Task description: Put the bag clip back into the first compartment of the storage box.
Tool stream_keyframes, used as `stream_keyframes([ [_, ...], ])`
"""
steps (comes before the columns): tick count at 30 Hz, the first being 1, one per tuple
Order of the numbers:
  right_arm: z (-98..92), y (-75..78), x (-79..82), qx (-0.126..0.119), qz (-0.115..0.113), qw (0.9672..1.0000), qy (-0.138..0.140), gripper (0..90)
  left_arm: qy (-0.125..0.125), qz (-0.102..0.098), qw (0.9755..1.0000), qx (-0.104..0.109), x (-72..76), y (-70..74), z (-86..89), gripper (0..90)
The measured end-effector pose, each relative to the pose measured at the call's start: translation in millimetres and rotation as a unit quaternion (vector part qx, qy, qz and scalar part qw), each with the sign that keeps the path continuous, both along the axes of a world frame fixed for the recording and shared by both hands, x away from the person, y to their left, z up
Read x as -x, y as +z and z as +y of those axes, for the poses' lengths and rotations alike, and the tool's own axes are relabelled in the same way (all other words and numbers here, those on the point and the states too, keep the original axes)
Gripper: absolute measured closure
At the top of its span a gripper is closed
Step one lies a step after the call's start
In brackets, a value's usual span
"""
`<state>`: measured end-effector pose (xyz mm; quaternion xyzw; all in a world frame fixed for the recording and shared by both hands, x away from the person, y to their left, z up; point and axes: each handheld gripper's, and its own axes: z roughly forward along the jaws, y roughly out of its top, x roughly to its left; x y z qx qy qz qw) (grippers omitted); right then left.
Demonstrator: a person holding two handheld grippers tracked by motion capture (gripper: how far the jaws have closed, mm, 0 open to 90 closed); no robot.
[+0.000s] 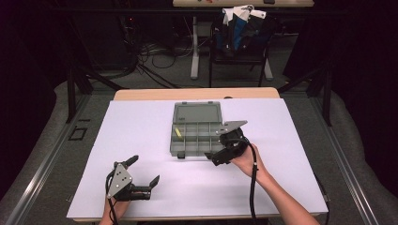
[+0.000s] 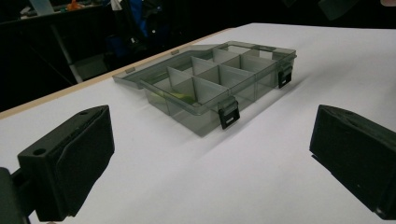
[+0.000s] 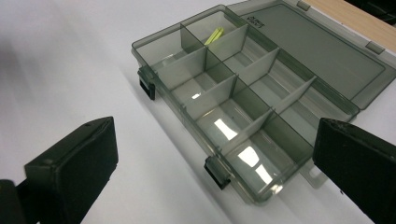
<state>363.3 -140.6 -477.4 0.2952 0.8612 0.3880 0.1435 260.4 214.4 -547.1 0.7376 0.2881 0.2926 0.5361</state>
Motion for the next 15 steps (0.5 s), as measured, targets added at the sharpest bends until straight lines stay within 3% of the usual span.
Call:
stream_keyframes([
  [15,-50.3,-11.3,31.0,-0.023,-0.016,0.9991,-0.033,0.0,-0.005,0.002,1.0000,-0.002,-1.2,-0.7,-1.9,0.0],
])
